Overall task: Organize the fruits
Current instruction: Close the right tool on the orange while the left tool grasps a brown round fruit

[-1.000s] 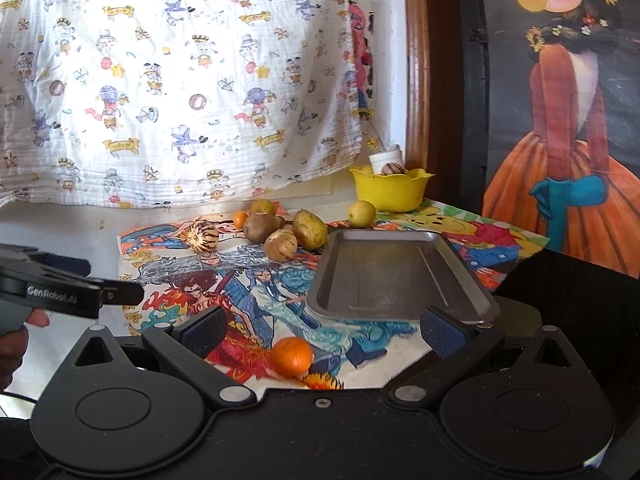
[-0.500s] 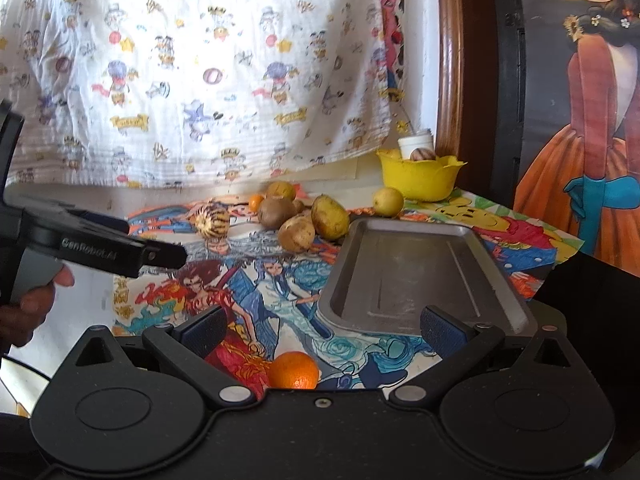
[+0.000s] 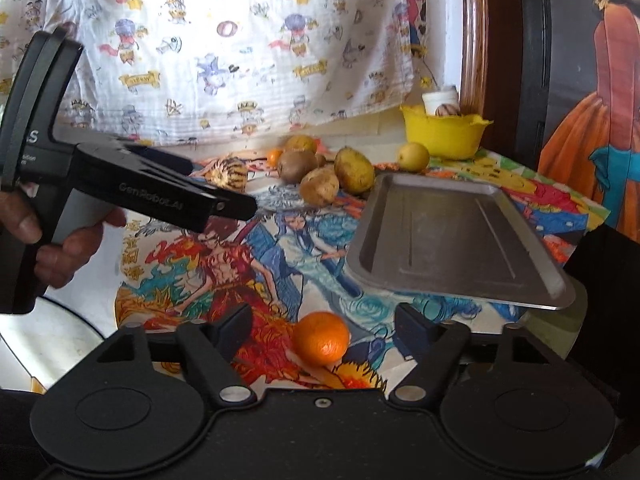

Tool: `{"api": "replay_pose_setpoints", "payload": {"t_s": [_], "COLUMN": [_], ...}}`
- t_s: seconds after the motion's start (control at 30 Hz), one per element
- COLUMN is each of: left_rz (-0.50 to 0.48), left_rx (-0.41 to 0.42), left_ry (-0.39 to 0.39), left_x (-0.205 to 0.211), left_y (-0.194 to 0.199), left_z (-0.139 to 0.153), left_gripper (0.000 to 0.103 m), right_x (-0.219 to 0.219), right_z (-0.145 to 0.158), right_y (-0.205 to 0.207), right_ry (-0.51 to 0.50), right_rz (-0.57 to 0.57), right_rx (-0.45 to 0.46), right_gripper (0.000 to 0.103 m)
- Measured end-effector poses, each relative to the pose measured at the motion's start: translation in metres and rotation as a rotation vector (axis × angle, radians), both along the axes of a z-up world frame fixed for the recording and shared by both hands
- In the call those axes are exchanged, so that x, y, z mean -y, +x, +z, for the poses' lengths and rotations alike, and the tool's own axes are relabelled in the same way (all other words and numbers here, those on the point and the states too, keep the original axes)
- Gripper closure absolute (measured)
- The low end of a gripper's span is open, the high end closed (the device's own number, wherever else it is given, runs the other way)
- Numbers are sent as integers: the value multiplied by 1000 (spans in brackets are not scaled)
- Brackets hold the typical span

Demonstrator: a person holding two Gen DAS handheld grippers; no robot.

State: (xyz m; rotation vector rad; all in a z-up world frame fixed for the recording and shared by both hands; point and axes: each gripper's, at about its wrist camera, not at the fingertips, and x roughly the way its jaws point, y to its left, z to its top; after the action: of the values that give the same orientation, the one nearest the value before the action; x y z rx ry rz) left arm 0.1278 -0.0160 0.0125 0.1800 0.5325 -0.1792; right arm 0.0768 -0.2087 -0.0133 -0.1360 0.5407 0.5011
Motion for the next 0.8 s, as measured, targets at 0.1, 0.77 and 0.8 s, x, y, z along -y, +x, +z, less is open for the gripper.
{"api": "replay_pose_setpoints", "payload": {"t_s": [0.1, 0.77, 0.8], "left_rz": [-26, -133, -133], "left_rx": [-9, -64, -68], "left_ry": [24, 102, 100], "left_x": [4, 13, 12], "left_y": [10, 73, 77], "left_z": [-1, -4, -5], "left_gripper": [0, 0, 0], "right_x": [-2, -14, -15], "right_z": [-2, -5, -5], "right_y": [2, 33, 36], "right_ry": [-8, -28, -29], "right_rz": [8, 50, 56], "right_rx": [-27, -153, -156], "right_gripper": [36, 69, 69]}}
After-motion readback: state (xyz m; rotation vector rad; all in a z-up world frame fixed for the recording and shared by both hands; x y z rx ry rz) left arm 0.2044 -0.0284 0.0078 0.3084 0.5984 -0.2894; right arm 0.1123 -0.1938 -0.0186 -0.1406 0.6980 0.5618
